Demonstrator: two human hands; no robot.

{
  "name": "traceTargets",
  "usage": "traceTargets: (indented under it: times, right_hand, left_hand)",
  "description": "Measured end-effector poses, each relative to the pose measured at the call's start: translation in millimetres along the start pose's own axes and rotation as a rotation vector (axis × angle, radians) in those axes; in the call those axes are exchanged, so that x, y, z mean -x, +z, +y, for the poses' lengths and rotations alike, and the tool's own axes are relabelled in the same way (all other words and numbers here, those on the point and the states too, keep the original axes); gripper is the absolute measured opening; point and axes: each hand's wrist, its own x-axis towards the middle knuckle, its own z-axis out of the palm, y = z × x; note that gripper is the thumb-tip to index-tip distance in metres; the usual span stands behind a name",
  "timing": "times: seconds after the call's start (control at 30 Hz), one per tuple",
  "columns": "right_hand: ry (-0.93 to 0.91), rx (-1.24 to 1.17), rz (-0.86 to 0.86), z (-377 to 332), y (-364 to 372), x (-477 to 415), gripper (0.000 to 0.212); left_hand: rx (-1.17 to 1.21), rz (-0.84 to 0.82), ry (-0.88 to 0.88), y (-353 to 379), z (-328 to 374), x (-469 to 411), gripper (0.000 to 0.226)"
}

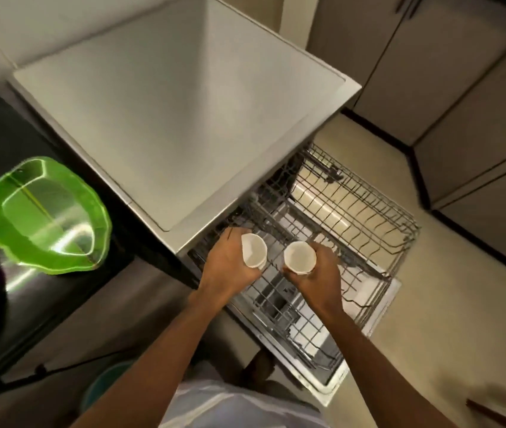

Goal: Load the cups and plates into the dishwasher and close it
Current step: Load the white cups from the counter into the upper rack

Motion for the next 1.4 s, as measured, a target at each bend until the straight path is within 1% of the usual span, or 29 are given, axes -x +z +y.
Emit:
traceTargets:
  times: [0.07,0.17,0.33,0.47,0.63,0.8,0.9,0.97,1.07,1.13,1.23,1.3,1.4]
  right_hand:
    - [0.047,0.033,-0.068,30,22,1,0.075]
    - [0.040,0.093,-0.174,49,45,4,0.075]
    - [0.027,0.207,-0.333,70,95,-15,0.076]
    - [-0.123,0.333,-0.365,79,128,-30,0.079]
    - [-0.252,0.349,-0.409,83,151,-38,0.079]
    - [-0.325,0.384,-0.448,79,155,-37,0.078]
    - [-0.305,0.386,-0.488,77,154,-36,0.078]
    - [-0.286,0.398,-0.509,75,150,-37,0.078]
    - [-0.228,0.402,-0.561,72,145,-39,0.084]
    - [-0.183,0.409,-0.604,66,135,-41,0.089]
    - [-0.127,0.368,-0.633,59,119,-44,0.089]
    - [-0.103,0.302,-0.574,48,104,-44,0.082]
    - [-0.084,0.218,-0.427,26,79,-41,0.063]
  left_hand:
    - [-0.042,-0.090,-0.045,24,-21,-16,0.073]
    - [-0.140,-0.183,-0.095,33,-39,-37,0.076]
    - [-0.298,-0.260,-0.045,55,-76,-77,0.072]
    - [-0.387,-0.292,-0.019,68,-96,-101,0.075]
    - [-0.525,-0.335,0.045,77,-118,-114,0.072]
    - [-0.548,-0.389,0.013,79,-125,-118,0.083]
    - [-0.496,-0.407,-0.044,78,-127,-114,0.090]
    - [-0.505,-0.400,-0.051,75,-124,-110,0.091]
    - [-0.574,-0.349,-0.040,70,-117,-102,0.086]
    - [-0.576,-0.280,-0.021,63,-111,-93,0.079]
    - [-0.484,-0.180,-0.034,60,-102,-72,0.063]
    - [-0.417,-0.140,0.017,58,-91,-50,0.049]
    - [-0.341,-0.056,0.112,48,-73,-15,0.034]
